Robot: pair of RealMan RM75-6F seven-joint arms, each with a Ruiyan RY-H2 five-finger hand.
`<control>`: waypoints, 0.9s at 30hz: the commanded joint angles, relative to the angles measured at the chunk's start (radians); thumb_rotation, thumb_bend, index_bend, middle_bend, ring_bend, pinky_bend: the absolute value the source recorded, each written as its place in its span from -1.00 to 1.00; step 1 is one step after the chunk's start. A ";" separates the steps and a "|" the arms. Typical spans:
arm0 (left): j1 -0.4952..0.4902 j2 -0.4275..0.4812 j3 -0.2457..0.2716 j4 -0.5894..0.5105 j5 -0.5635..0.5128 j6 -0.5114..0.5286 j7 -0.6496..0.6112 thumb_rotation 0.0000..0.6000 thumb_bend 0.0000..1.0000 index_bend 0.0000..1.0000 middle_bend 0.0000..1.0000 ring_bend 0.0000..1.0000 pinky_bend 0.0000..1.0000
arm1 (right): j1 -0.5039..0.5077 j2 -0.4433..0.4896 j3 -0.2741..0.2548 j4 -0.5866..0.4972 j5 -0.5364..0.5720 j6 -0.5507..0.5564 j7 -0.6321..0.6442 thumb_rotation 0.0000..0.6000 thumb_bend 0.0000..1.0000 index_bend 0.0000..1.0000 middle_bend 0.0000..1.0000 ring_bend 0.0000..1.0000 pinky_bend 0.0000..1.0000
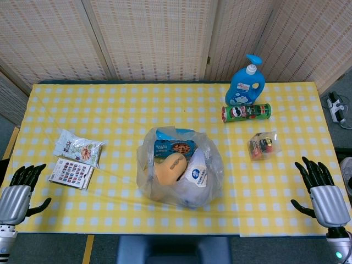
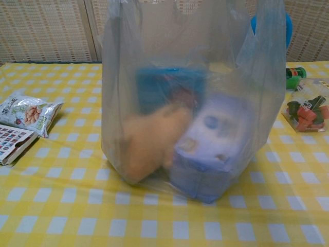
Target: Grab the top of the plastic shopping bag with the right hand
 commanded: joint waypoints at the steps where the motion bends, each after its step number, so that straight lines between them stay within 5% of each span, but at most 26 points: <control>1: 0.002 0.004 -0.002 -0.007 -0.011 -0.003 0.005 1.00 -0.41 -1.00 -0.68 -0.81 -0.99 | -0.002 0.001 -0.002 -0.003 -0.004 0.002 0.001 1.00 -0.60 -1.00 -1.00 -1.00 -1.00; 10: -0.012 -0.001 -0.011 -0.008 -0.012 -0.017 0.000 1.00 -0.41 -1.00 -0.68 -0.81 -0.99 | 0.020 0.007 -0.024 0.016 -0.065 -0.011 0.121 1.00 -0.60 -1.00 -1.00 -1.00 -1.00; 21: -0.014 0.004 -0.005 -0.010 -0.014 -0.026 0.000 1.00 -0.41 -1.00 -0.68 -0.80 -0.98 | 0.290 0.137 -0.023 -0.014 -0.229 -0.164 0.851 1.00 -0.60 -1.00 -1.00 -1.00 -1.00; 27: -0.010 0.007 -0.003 -0.011 -0.014 -0.023 -0.004 1.00 -0.41 -1.00 -0.68 -0.80 -0.97 | 0.428 0.165 -0.032 -0.032 -0.303 -0.233 1.090 1.00 -0.60 -1.00 -1.00 -1.00 -1.00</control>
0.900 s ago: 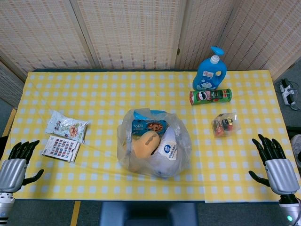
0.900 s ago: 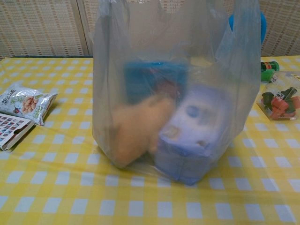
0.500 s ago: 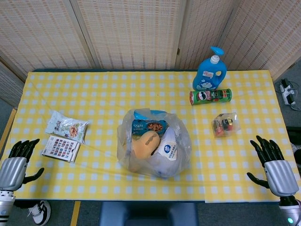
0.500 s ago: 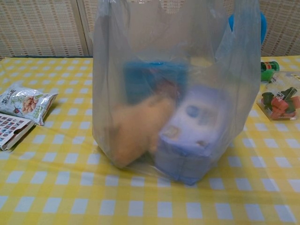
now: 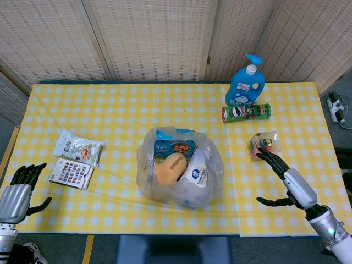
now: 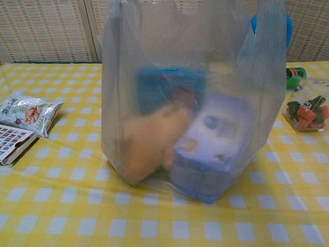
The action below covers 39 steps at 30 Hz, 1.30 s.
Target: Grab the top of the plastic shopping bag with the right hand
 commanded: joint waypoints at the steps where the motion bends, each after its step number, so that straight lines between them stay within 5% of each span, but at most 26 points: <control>1: -0.001 0.002 0.001 0.000 0.000 -0.003 -0.003 1.00 -0.41 -1.00 -0.68 -0.80 -0.97 | 0.160 0.047 -0.005 -0.024 -0.088 -0.091 0.215 1.00 -0.60 -1.00 -1.00 -1.00 -1.00; 20: 0.021 0.026 0.007 -0.006 0.015 0.033 -0.038 1.00 -0.41 -1.00 -0.68 -0.80 -0.97 | 0.392 -0.015 0.025 -0.132 -0.048 -0.289 0.179 1.00 -0.60 -1.00 -1.00 -1.00 -1.00; 39: 0.053 0.070 0.012 -0.006 0.026 0.073 -0.113 1.00 -0.41 -1.00 -0.68 -0.79 -0.97 | 0.565 -0.244 0.067 -0.020 0.037 -0.389 0.191 1.00 -0.60 -1.00 -1.00 -1.00 -1.00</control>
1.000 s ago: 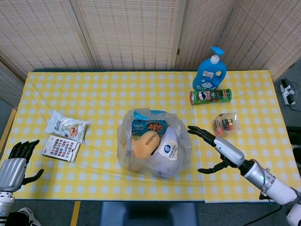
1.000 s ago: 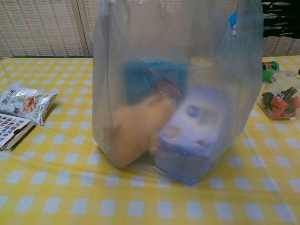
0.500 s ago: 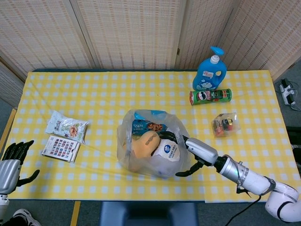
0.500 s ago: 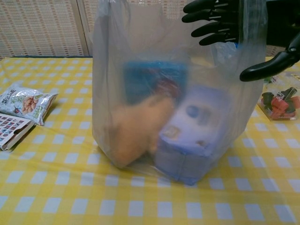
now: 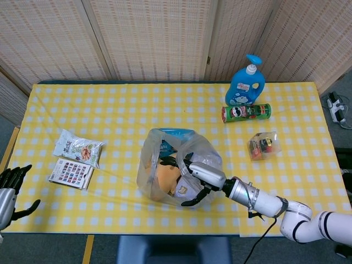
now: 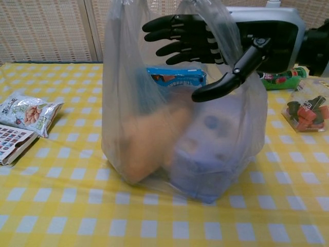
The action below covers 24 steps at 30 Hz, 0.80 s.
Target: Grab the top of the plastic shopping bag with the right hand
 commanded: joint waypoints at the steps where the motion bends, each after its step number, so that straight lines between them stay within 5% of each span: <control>1: 0.005 0.005 0.001 0.002 0.003 0.005 -0.009 1.00 -0.41 -1.00 -0.68 -0.79 -0.97 | 0.017 -0.038 0.011 0.038 0.018 0.004 -0.008 1.00 -0.60 -1.00 -1.00 -1.00 -1.00; 8: 0.012 0.012 0.001 0.004 0.001 0.011 -0.021 1.00 -0.41 -1.00 -0.68 -0.79 -0.97 | 0.038 -0.122 0.017 0.116 0.043 0.026 0.002 1.00 -0.60 -1.00 -1.00 -1.00 -1.00; 24: 0.018 0.016 -0.001 0.008 -0.004 0.008 -0.026 1.00 -0.41 -1.00 -0.68 -0.79 -0.97 | 0.107 -0.192 -0.028 0.206 -0.023 0.118 0.237 1.00 -0.60 -1.00 -1.00 -1.00 -1.00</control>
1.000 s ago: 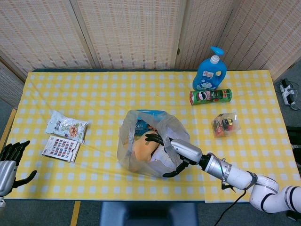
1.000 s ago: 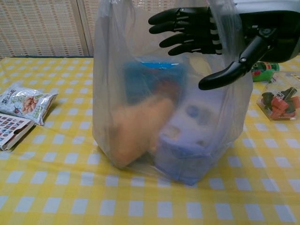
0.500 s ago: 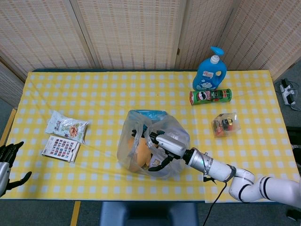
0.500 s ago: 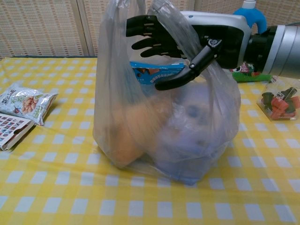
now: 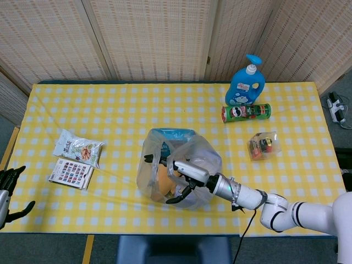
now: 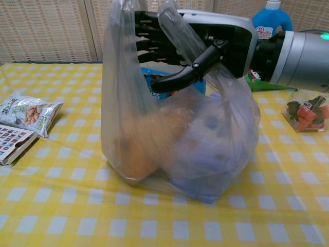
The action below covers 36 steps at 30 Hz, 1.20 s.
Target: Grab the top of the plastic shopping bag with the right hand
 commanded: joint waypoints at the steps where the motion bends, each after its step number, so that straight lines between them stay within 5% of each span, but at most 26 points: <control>1: 0.001 0.000 0.000 0.000 0.000 0.001 -0.002 1.00 -0.41 -1.00 -0.68 -0.79 -0.97 | 0.021 -0.015 -0.014 0.023 -0.017 0.023 0.053 1.00 -0.60 -1.00 -1.00 -1.00 -1.00; 36: 0.005 0.004 -0.002 0.005 0.001 -0.008 -0.016 1.00 -0.41 -1.00 -0.68 -0.78 -0.97 | 0.133 -0.115 -0.007 0.142 -0.002 0.131 0.261 1.00 -0.60 -1.00 -1.00 -0.91 -1.00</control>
